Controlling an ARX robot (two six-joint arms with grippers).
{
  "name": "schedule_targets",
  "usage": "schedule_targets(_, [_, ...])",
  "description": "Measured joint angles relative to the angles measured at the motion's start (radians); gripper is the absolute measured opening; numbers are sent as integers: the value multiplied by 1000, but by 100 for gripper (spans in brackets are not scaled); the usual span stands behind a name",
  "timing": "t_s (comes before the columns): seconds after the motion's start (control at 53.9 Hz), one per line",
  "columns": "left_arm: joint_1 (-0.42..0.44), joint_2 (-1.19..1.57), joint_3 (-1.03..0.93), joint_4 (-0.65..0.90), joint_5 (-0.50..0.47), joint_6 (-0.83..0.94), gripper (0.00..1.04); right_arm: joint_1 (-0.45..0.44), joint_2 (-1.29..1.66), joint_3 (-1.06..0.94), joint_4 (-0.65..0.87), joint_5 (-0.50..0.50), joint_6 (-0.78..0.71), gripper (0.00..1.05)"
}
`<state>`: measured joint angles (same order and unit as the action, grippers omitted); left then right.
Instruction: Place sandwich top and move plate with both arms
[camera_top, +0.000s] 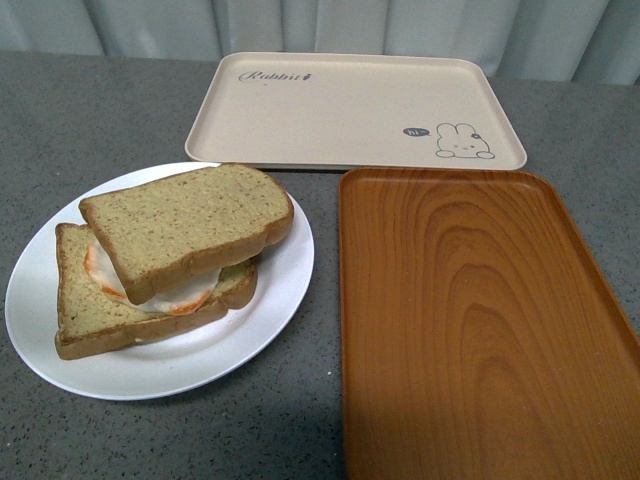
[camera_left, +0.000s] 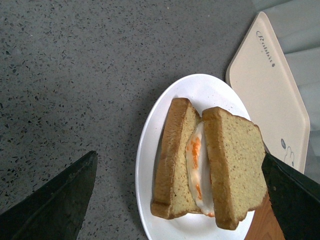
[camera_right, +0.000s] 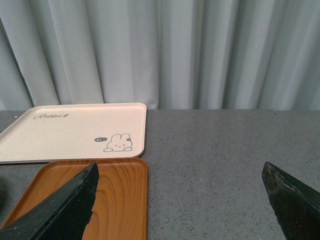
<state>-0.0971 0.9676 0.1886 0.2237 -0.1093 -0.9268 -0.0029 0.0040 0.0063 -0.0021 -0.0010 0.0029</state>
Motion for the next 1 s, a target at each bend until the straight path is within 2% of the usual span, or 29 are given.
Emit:
schedule_targets(0.297, [3, 172, 19, 112, 8, -18, 98, 0, 0, 0, 0, 0, 0, 96])
schedule_targets(0.594, [-75, 381, 43, 291, 38, -68, 98, 0, 0, 0, 0, 0, 0, 96])
schedule_targets(1.002, [-105, 484, 49, 386, 50, -113, 98, 0, 0, 0, 0, 0, 0, 96])
